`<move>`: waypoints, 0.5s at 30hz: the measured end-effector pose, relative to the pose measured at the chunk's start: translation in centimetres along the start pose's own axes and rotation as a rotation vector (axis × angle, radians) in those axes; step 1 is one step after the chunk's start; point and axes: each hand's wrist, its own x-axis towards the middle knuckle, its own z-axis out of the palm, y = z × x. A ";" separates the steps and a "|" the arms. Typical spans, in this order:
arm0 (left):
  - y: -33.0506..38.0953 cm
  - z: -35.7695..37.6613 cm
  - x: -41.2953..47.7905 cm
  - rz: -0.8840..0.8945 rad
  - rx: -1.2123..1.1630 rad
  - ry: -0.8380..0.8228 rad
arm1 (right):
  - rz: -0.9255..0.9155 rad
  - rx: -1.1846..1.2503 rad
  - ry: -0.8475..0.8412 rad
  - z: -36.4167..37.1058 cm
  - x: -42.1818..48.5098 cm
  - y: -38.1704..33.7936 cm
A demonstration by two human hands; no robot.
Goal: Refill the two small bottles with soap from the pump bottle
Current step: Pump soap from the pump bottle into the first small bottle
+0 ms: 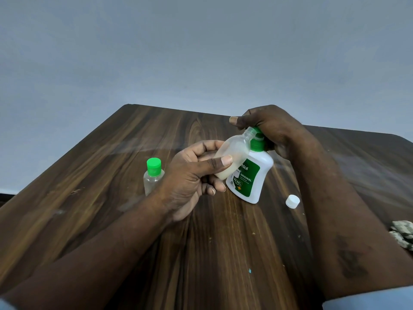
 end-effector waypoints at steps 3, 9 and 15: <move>-0.1 -0.1 0.1 -0.002 0.002 -0.002 | -0.010 0.009 -0.006 0.0 0.1 0.0; 0.2 0.0 0.0 -0.001 -0.008 -0.016 | -0.027 0.040 0.001 -0.1 0.1 -0.1; 0.0 -0.1 0.0 -0.008 -0.002 -0.006 | -0.011 0.030 -0.018 0.1 -0.1 -0.1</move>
